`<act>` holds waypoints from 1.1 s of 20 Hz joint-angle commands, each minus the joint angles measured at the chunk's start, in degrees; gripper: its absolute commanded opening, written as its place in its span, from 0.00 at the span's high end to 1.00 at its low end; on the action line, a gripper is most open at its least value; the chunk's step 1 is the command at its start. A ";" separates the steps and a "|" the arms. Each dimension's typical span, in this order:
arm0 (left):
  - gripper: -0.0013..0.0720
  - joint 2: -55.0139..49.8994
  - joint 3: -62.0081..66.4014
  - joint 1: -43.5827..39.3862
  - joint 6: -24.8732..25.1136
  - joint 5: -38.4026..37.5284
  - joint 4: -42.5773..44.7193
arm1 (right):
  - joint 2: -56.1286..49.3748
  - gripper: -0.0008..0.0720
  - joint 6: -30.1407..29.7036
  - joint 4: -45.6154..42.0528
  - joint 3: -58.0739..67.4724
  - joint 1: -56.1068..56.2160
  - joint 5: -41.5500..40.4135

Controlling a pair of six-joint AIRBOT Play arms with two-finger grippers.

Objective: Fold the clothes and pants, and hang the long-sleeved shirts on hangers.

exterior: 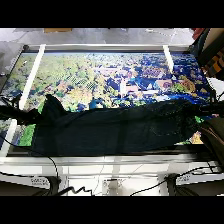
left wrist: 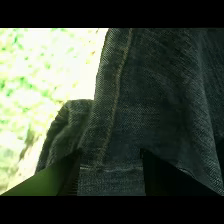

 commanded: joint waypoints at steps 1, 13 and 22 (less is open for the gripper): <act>0.38 -0.11 1.22 0.04 0.22 1.25 0.13 | 0.04 0.92 0.04 0.02 0.02 -0.04 0.09; 0.38 -2.16 2.40 -0.15 0.24 -3.67 2.82 | 0.04 0.92 0.04 0.07 0.02 -0.04 -0.02; 0.95 -3.19 6.88 0.20 8.74 -17.42 -11.10 | 0.04 0.92 0.09 0.11 0.02 -0.04 0.07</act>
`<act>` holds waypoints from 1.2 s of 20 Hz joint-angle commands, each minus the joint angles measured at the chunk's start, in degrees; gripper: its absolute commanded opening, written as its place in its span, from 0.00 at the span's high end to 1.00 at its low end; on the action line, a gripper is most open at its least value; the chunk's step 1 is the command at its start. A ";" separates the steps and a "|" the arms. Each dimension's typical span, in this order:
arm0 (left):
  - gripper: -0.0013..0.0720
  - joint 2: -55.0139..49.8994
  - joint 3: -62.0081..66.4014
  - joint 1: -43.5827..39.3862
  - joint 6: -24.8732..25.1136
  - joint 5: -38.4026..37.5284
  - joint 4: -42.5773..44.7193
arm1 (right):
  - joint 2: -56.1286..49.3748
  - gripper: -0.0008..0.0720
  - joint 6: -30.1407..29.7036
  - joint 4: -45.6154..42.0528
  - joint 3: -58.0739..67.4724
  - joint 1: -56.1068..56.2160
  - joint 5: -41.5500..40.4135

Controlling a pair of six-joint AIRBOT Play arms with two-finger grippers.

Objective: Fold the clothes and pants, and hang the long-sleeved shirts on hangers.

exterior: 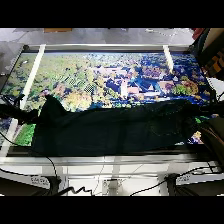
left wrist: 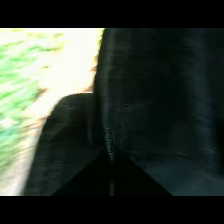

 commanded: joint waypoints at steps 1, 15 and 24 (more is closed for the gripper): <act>0.95 -0.09 4.31 0.74 7.54 -12.17 -15.39 | 0.04 0.92 0.02 0.04 0.02 -0.02 0.07; 0.96 0.79 16.85 6.69 5.84 0.72 -56.81 | 0.04 0.92 0.22 0.09 0.02 -0.02 0.42; 0.96 14.36 16.74 4.07 -21.92 16.41 1.62 | 0.02 0.92 0.20 4.57 0.02 -0.02 -4.24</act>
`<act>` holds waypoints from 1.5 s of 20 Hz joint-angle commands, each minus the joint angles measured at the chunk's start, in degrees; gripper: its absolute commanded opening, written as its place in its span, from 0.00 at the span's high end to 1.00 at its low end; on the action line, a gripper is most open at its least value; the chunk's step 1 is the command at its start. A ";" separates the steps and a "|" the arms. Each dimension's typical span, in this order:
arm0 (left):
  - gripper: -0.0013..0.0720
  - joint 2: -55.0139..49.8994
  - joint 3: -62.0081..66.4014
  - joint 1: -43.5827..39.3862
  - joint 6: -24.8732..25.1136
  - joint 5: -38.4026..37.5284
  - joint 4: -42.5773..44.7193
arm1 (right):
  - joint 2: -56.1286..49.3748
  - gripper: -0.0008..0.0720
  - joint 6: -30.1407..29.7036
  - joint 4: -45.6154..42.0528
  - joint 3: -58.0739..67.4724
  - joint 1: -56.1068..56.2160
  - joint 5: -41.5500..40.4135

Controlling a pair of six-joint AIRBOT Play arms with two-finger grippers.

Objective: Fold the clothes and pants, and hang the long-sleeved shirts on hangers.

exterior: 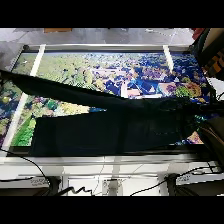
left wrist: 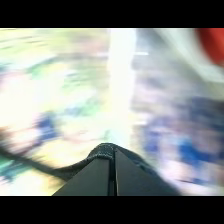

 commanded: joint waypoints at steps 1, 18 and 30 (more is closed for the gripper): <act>0.96 2.80 -0.28 -3.63 -10.93 4.04 27.71 | 0.04 0.92 -0.04 4.11 0.02 -0.02 -3.26; 0.83 -13.46 -0.48 -17.73 -10.88 30.01 25.46 | -3.43 0.92 -0.04 6.69 0.02 10.05 -26.05; 0.39 -12.85 -0.81 -10.08 -2.64 0.74 33.33 | -3.43 0.92 -0.04 6.51 0.02 10.43 -26.05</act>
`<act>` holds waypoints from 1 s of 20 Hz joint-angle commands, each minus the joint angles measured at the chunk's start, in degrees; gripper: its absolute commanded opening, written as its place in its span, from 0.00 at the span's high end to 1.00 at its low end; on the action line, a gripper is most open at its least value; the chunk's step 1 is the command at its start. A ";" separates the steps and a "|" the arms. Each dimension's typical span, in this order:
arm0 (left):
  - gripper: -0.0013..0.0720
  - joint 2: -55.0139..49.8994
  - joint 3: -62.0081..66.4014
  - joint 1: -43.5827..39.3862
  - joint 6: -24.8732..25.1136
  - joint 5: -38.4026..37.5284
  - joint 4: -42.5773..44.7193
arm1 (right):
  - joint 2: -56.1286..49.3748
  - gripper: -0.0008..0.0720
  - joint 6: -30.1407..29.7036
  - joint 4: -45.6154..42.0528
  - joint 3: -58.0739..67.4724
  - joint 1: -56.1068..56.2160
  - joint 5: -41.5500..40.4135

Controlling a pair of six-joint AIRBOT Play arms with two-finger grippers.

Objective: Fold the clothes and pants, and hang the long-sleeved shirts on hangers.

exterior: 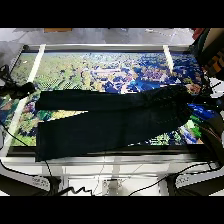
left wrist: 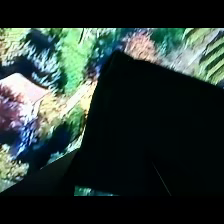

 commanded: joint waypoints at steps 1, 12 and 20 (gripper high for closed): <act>0.38 0.07 -0.72 4.15 3.91 -8.26 -1.95 | -0.04 0.92 0.00 -0.04 0.02 0.07 0.07; 0.38 -5.25 -5.25 8.98 23.96 -5.95 -14.38 | -0.04 0.92 0.02 0.00 0.02 0.07 0.11; 0.52 -10.23 -5.22 8.72 35.10 -4.66 -22.97 | -0.02 0.92 1.90 0.04 0.02 0.09 0.20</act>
